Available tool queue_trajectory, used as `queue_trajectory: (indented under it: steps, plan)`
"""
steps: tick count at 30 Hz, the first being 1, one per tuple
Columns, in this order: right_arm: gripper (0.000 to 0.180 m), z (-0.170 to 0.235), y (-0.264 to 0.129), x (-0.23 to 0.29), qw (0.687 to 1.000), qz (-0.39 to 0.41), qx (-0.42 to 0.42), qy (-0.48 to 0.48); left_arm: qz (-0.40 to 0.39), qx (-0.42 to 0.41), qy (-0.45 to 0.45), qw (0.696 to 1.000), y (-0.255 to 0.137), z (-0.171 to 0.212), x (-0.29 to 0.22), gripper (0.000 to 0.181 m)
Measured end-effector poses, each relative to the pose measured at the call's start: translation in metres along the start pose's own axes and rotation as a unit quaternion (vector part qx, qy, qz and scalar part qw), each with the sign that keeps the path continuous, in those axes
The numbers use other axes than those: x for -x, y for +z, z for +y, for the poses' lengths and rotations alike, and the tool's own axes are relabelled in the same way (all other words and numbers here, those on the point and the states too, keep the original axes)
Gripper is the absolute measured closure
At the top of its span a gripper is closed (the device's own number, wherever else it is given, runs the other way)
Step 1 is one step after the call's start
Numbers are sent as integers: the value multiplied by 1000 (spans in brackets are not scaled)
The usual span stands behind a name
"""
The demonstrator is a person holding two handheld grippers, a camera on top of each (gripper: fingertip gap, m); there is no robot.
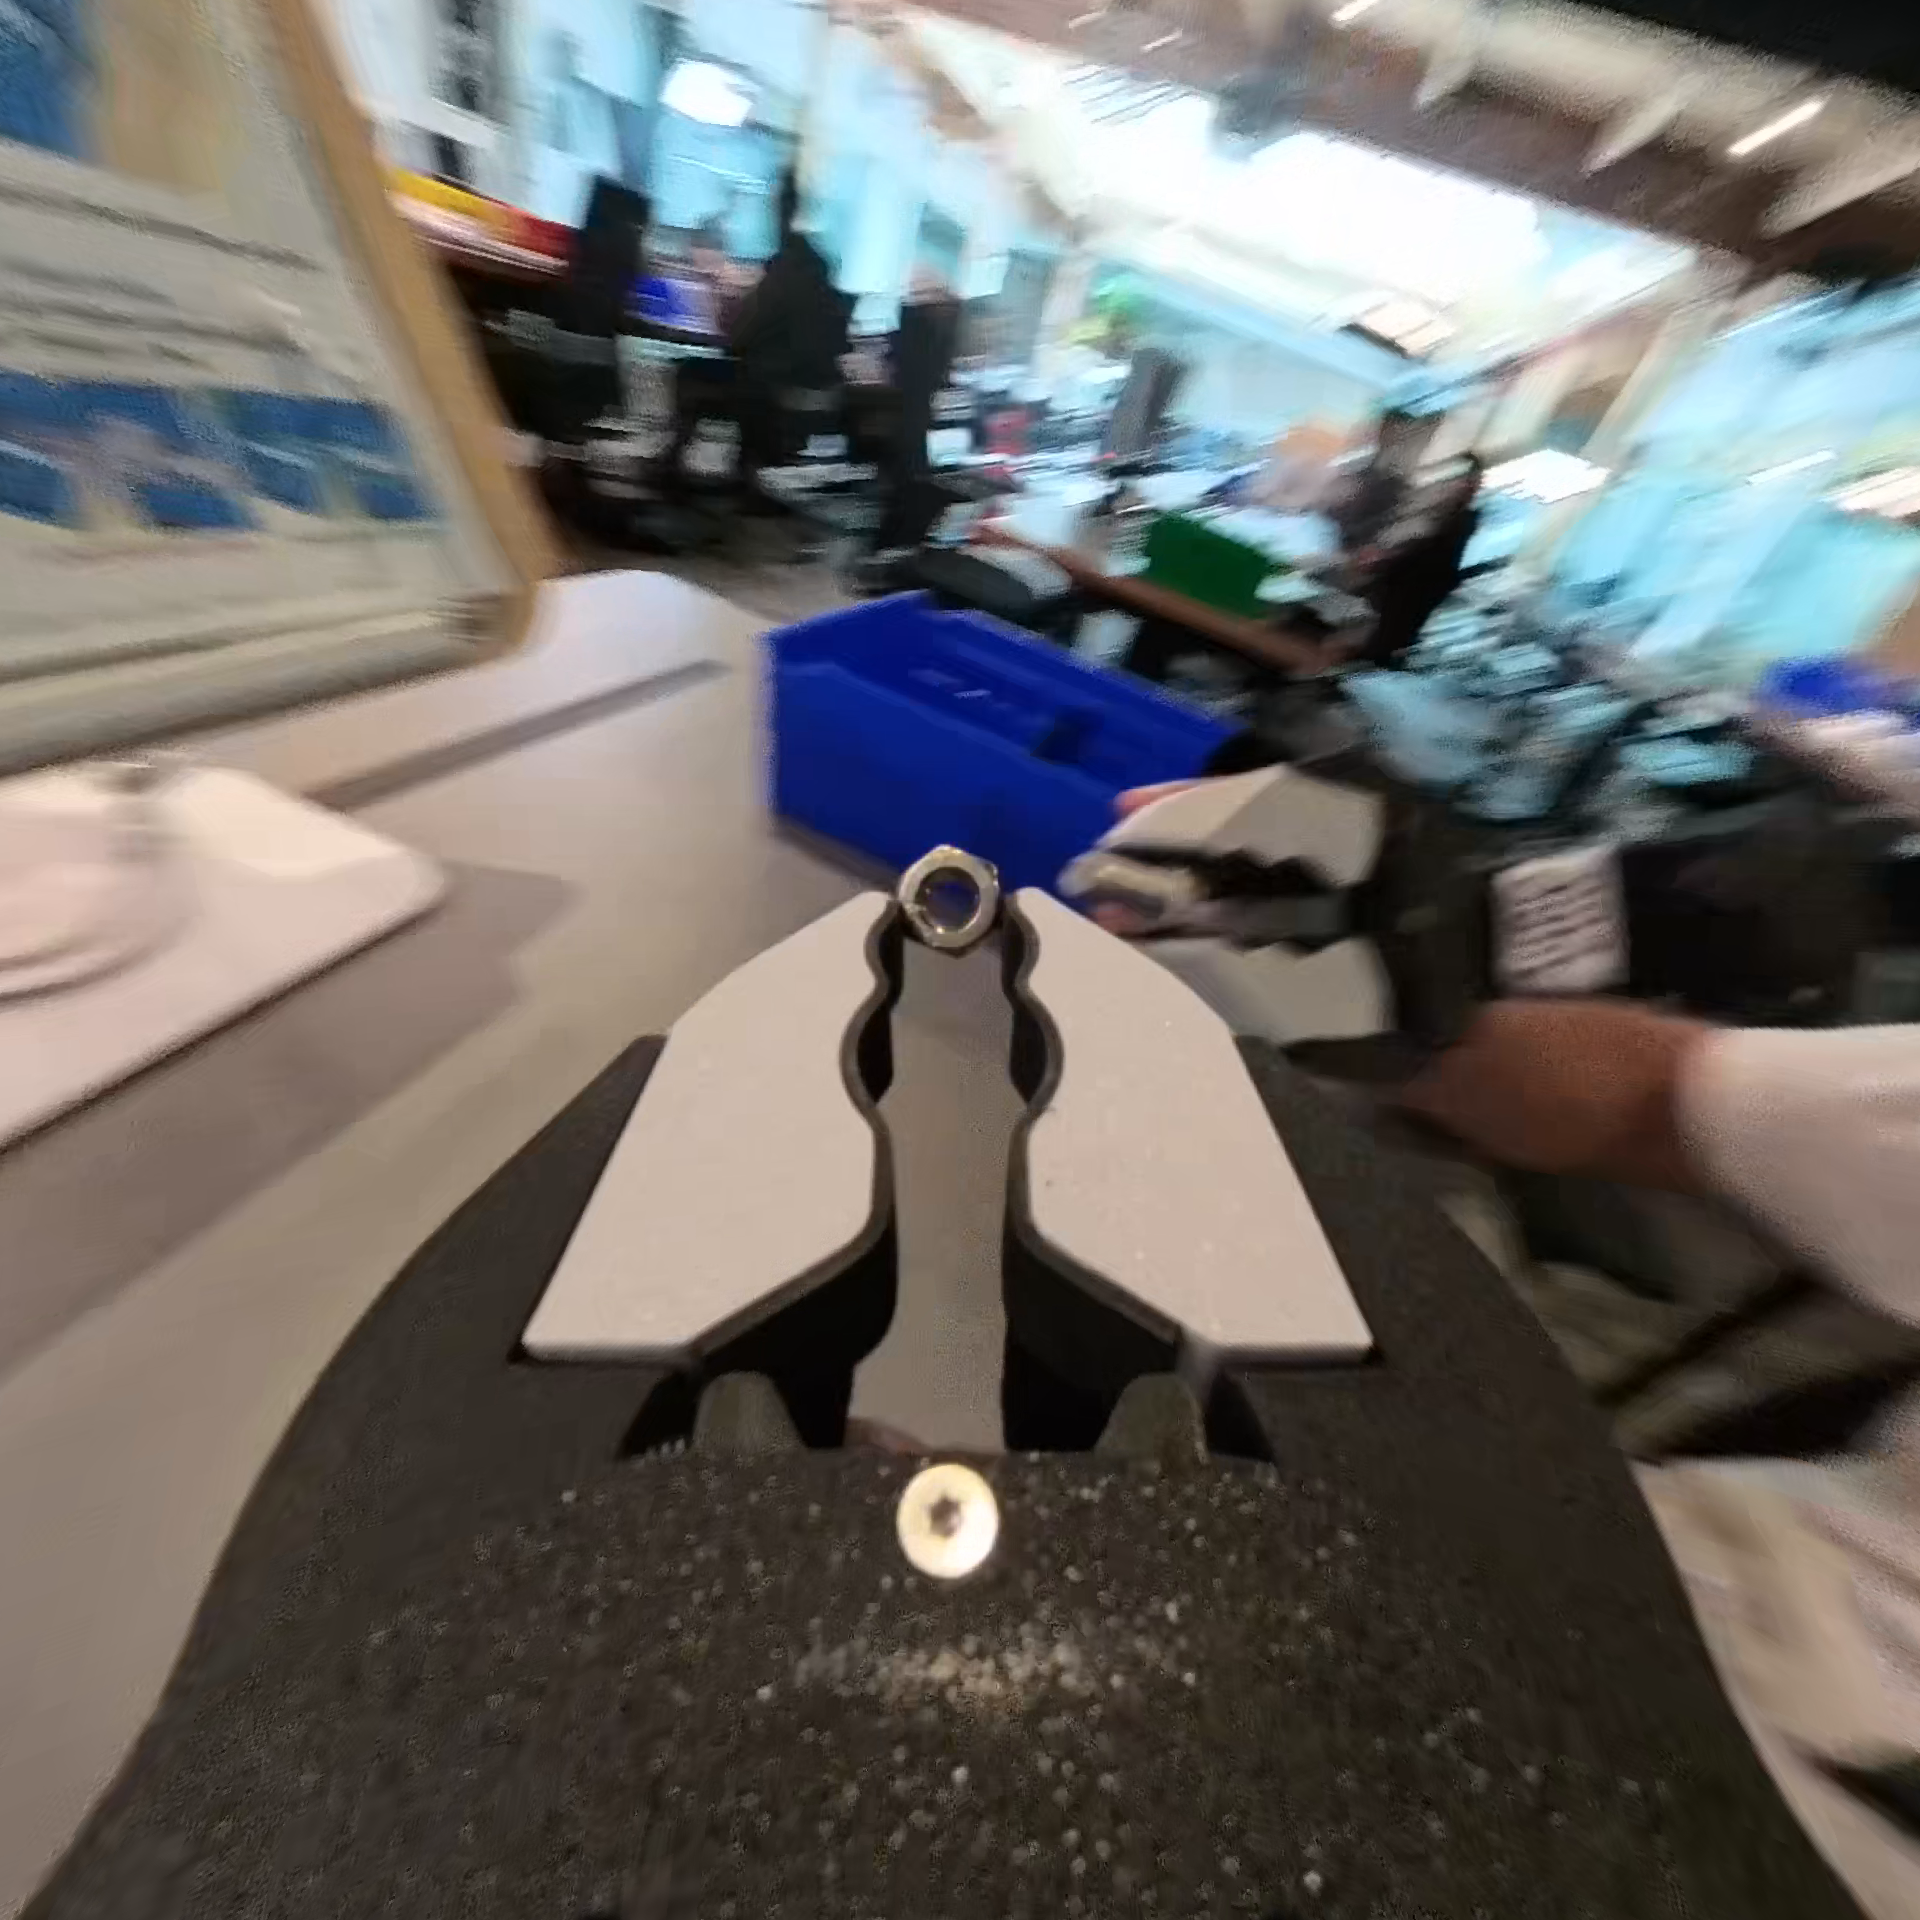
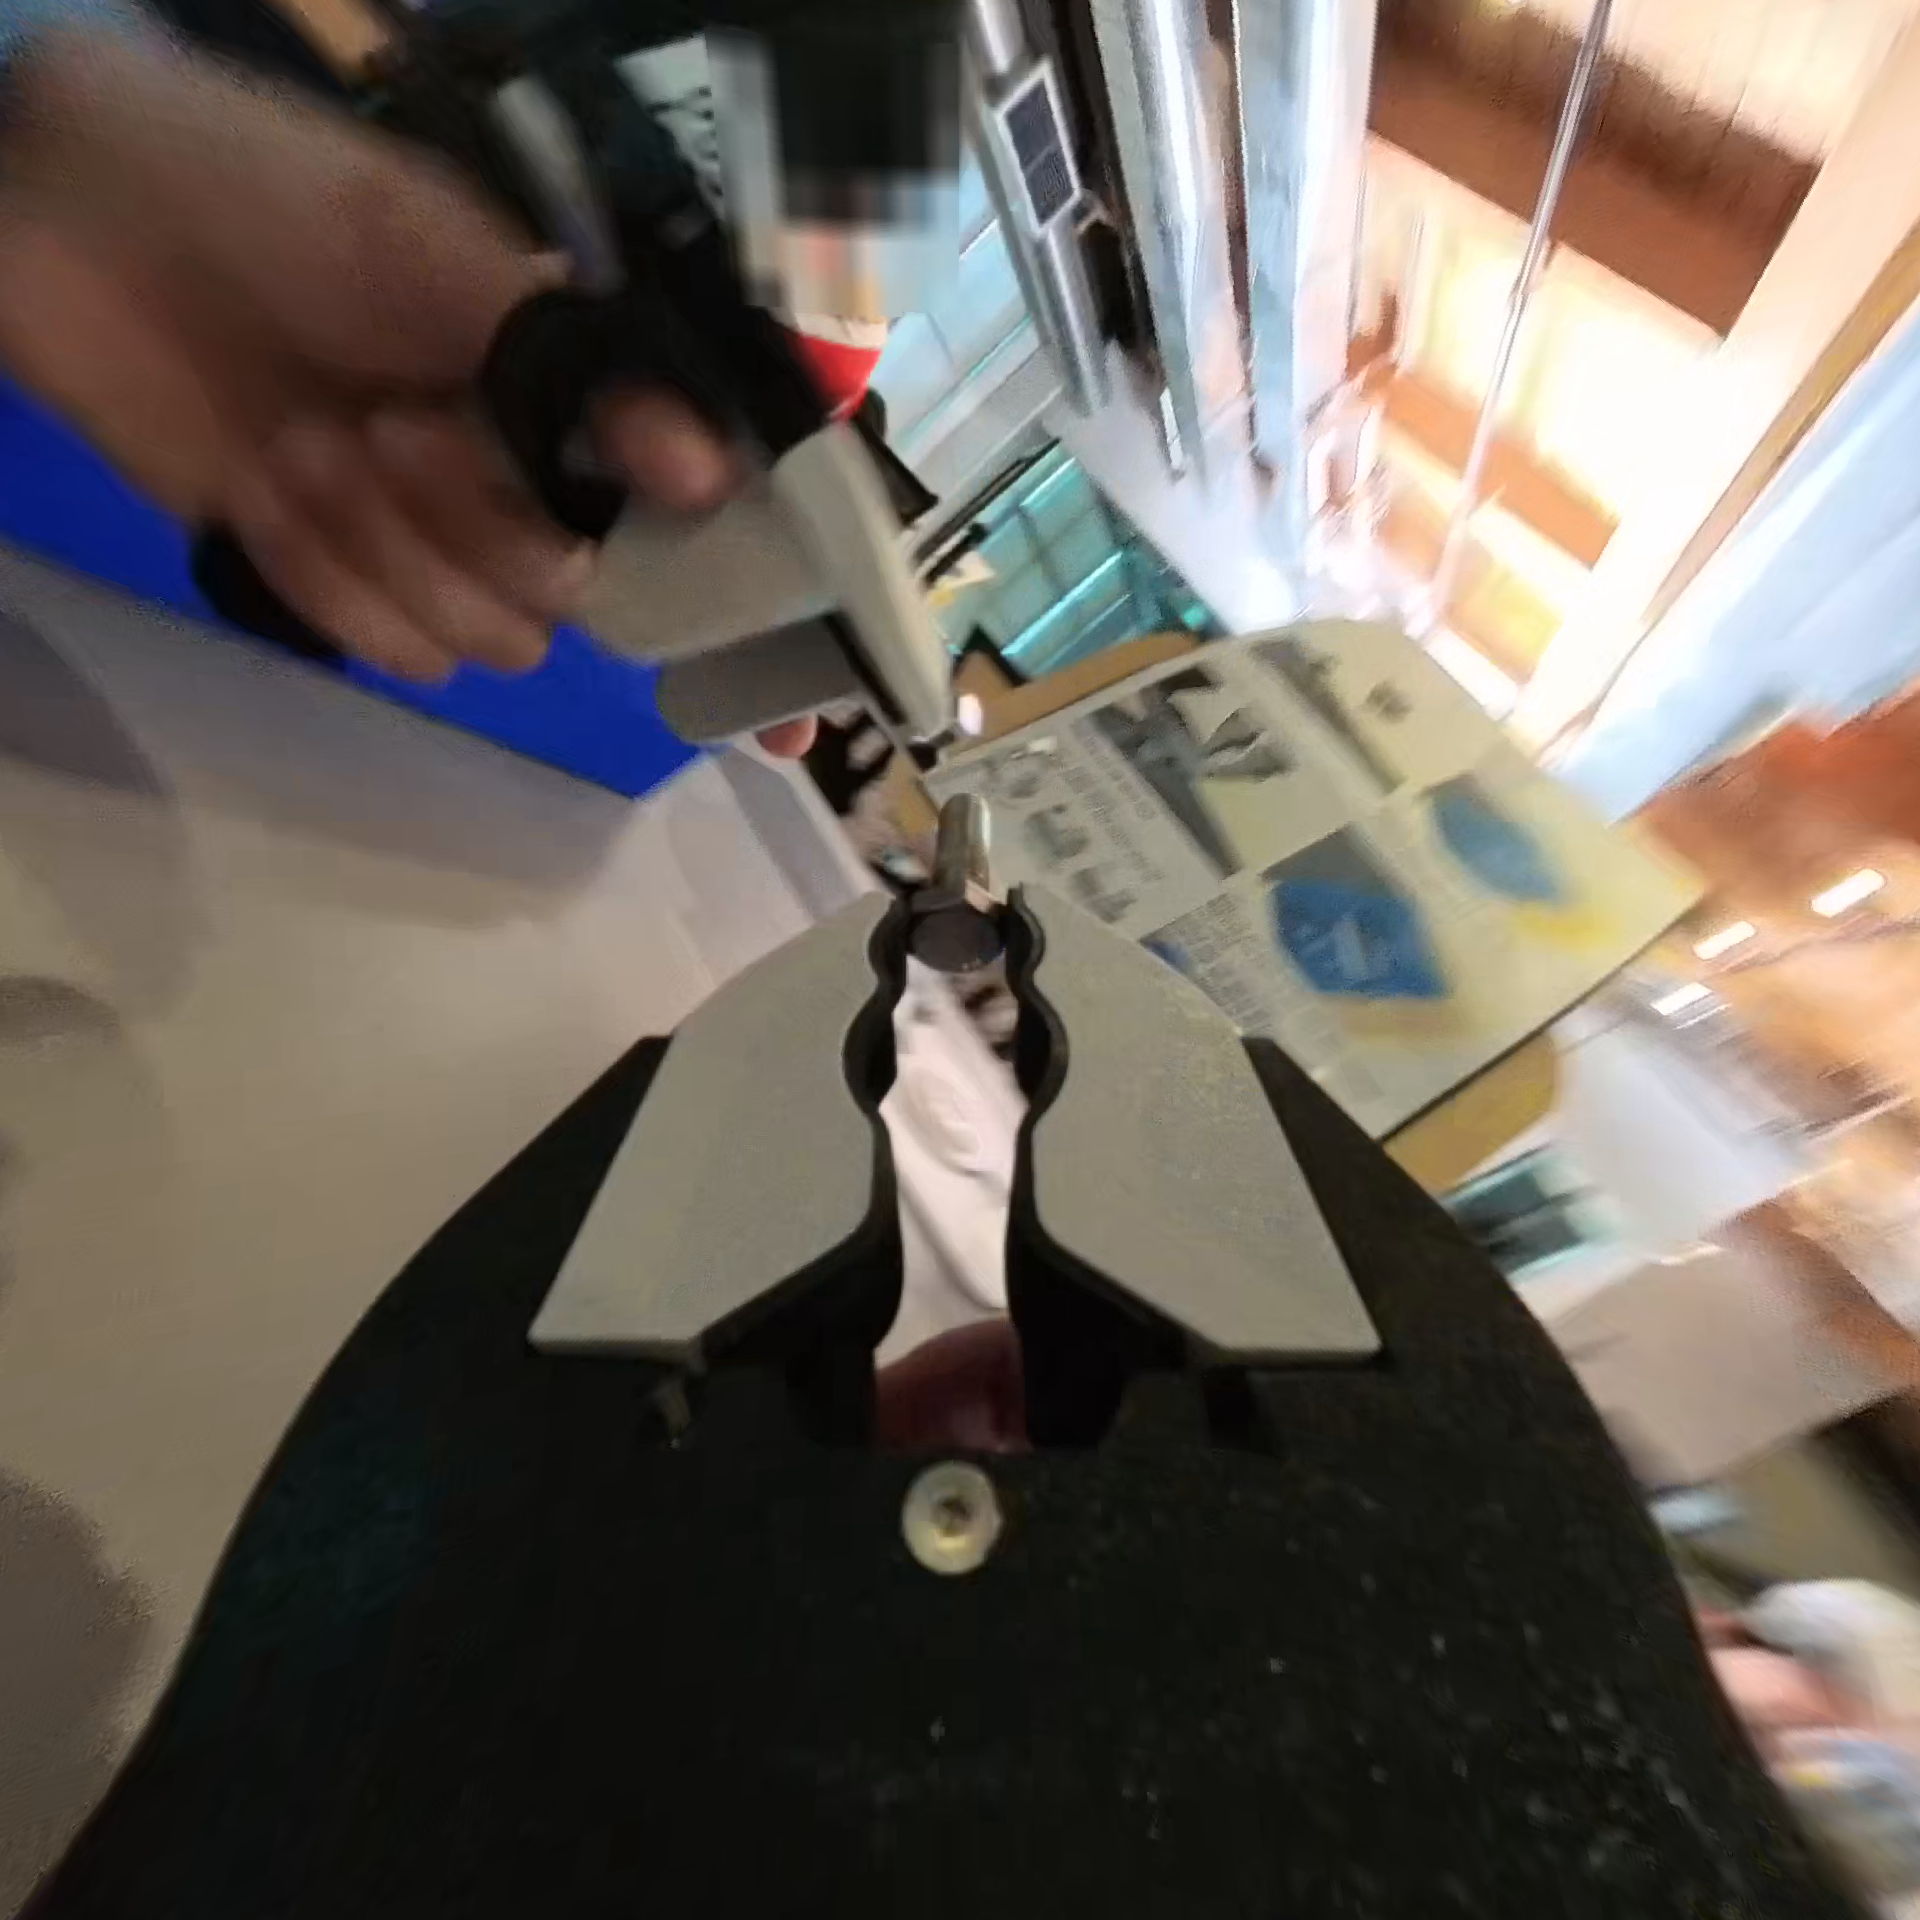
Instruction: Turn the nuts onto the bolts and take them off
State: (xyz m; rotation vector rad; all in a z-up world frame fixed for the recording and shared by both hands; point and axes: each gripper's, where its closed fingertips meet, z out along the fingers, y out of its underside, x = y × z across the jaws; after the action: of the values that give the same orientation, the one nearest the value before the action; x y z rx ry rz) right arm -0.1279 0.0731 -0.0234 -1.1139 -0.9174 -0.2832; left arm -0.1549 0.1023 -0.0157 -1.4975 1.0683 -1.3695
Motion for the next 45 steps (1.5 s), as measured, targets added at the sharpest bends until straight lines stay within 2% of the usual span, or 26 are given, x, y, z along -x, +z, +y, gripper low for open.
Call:
queue_trajectory:
  steps: [3, 6, 8, 10, 14, 22, 24, 26, 28, 31, 34, 39, 45]
  plan:
    - [162, 10, 6, 1, 978, -40, 12, 203, -198, 15, 121, 973, -22, 7, 43, 163]
    - [162, 32, 13, 5, 935, -45, 59, 346, -347, 14, 149, 926, -53, 18, 73, 163]
    - [162, 46, 16, 12, 893, -52, 90, 437, -385, -5, 126, 915, -66, 28, 81, 163]
    - [162, 55, 17, 15, 870, -52, 103, 479, -392, -17, 104, 914, -71, 35, 83, 163]
    - [162, 63, 15, 11, 886, -28, 113, 448, -391, -13, 98, 915, -67, 42, 84, 163]
    - [162, 65, 12, -5, 888, -8, 108, 448, -371, -10, 111, 922, -58, 41, 71, 163]
    - [162, 49, 3, -41, 909, 24, 90, 407, -366, -18, 112, 924, -59, 37, 68, 163]
    - [162, 27, -18, -102, 927, 67, 72, 363, -358, -21, 113, 927, -59, 34, 65, 163]
    - [162, 33, -44, -165, 932, 97, 118, 330, -351, -22, 109, 930, -59, 33, 64, 163]
    - [162, 88, -77, -226, 910, 84, 253, 318, -334, -22, 88, 938, -57, 34, 63, 163]
    - [162, 157, -98, -245, 878, 45, 357, 316, -319, -24, 65, 945, -55, 36, 61, 163]
    - [162, 264, -127, -209, 787, -33, 514, 341, -312, -22, 54, 948, -55, 36, 63, 163]
    - [161, 319, -137, -164, 704, -82, 620, 336, -309, -25, 47, 950, -56, 35, 64, 163]
